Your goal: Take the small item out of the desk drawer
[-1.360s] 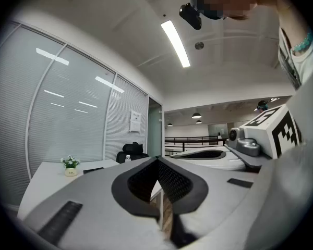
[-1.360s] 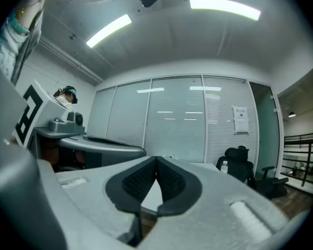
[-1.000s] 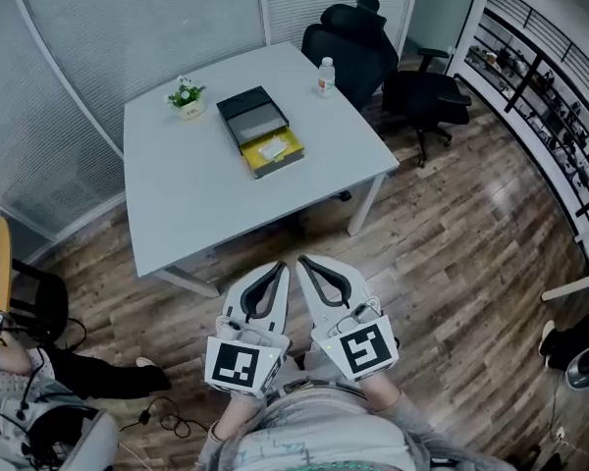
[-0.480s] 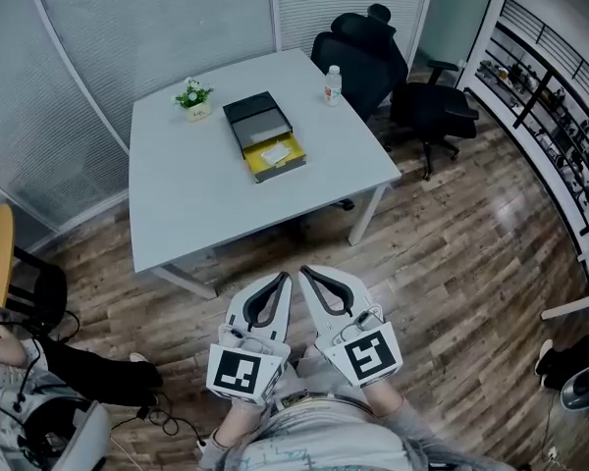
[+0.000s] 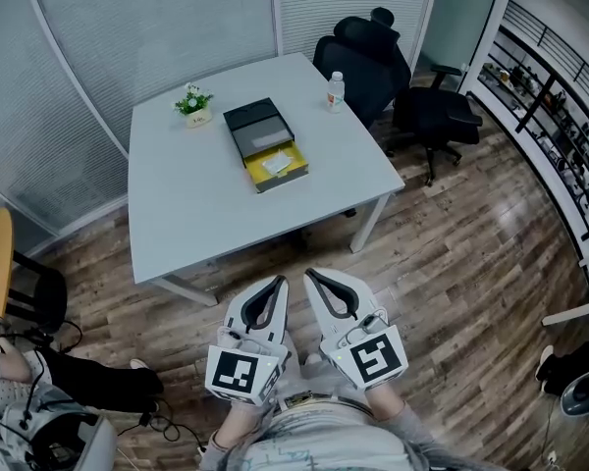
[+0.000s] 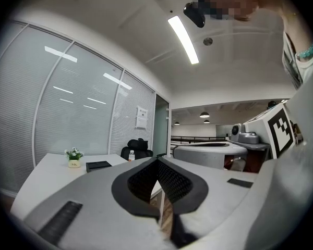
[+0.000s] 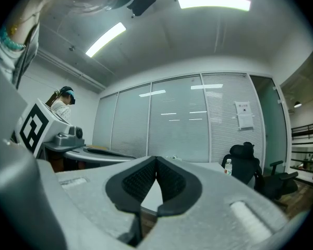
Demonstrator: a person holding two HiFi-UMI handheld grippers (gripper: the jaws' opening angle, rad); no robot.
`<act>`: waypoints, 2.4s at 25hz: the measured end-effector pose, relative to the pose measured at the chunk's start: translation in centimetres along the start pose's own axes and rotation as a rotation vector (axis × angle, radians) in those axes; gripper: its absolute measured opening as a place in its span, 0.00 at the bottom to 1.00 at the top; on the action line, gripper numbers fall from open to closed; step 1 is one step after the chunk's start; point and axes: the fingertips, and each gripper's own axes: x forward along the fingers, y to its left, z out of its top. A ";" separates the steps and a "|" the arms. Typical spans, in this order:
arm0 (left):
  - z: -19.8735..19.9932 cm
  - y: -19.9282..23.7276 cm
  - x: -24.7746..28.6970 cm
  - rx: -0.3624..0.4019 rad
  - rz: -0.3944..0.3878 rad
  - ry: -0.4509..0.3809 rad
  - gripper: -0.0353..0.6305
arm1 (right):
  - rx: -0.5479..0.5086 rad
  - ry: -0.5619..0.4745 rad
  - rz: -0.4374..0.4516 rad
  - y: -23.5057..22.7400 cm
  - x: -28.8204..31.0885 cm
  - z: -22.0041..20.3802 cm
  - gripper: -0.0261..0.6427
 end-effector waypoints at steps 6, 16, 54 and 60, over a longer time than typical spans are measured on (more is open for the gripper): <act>0.7 4.2 3.7 -0.014 -0.029 -0.019 0.05 | -0.002 0.007 -0.007 -1.4 5.3 0.3 0.04; 1.7 11.3 9.8 -0.002 -0.105 -0.014 0.05 | -0.006 0.025 -0.036 -4.5 14.4 0.3 0.04; 0.3 25.7 20.1 -0.052 -0.133 0.049 0.05 | 0.002 0.098 -0.066 -11.5 31.0 -3.5 0.04; 2.4 27.6 25.5 -0.038 -0.075 0.027 0.05 | 0.006 0.075 0.021 -15.2 34.9 -1.9 0.04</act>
